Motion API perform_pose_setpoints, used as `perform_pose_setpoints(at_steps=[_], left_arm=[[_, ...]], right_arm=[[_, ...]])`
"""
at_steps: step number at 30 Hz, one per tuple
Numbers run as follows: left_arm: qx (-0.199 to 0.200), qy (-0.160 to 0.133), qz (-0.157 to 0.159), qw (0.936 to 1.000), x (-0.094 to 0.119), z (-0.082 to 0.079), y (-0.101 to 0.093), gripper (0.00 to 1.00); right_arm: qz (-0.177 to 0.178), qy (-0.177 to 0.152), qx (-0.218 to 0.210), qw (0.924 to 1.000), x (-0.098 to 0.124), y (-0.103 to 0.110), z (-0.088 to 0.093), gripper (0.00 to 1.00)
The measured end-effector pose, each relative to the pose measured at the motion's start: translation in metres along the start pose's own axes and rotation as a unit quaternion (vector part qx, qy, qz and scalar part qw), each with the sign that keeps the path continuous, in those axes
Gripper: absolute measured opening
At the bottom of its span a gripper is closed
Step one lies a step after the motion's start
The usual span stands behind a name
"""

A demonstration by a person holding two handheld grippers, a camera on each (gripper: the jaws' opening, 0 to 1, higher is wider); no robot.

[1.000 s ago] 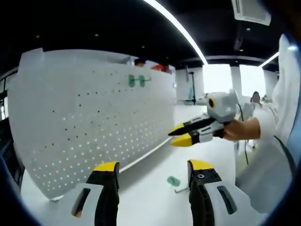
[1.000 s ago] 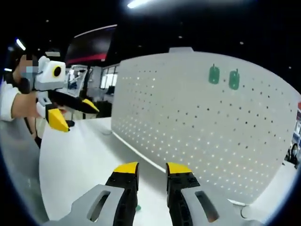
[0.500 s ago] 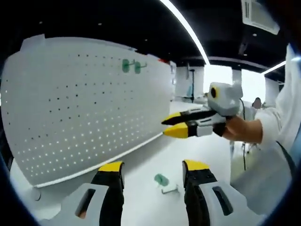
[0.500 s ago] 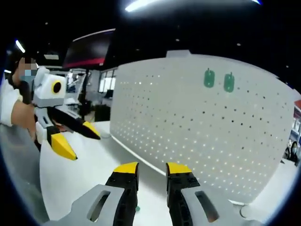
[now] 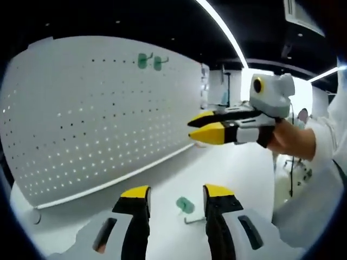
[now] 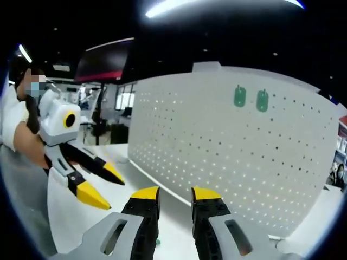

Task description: Insert the hook assembly into the mounting plate slot until the hook locks in place.

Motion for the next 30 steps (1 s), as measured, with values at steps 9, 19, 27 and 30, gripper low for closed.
perform_pose_setpoints(at_steps=[9, 19, 27, 30], left_arm=[[0.0, 0.033, 0.001, 0.9995, -0.023, 0.018, -0.005, 0.32], [0.011, 0.056, 0.002, 0.9984, -0.038, 0.034, -0.012, 0.24], [0.029, 0.069, 0.0, 0.9972, -0.049, 0.043, -0.019, 0.19], [0.029, 0.073, 0.0, 0.9969, -0.051, 0.046, -0.02, 0.17]], right_arm=[[-0.002, 0.0, 0.002, 1.0, 0.002, -0.004, 0.001, 0.21], [-0.003, 0.001, 0.003, 1.0, 0.002, -0.006, 0.003, 0.21], [-0.002, 0.002, 0.002, 1.0, 0.002, -0.008, 0.004, 0.21], [-0.001, 0.004, -0.001, 1.0, 0.003, -0.009, 0.005, 0.21]])
Point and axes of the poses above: the point that each gripper's makers call its tool centre point, and the gripper's own axes: x roughly backward along the fingers, y roughly to its left, z roughly out of its underside, the point moved 5 cm from there along x, roughly backward along the fingers, and after that the axes turned 6 degrees about -z, right-handed, at the moved point
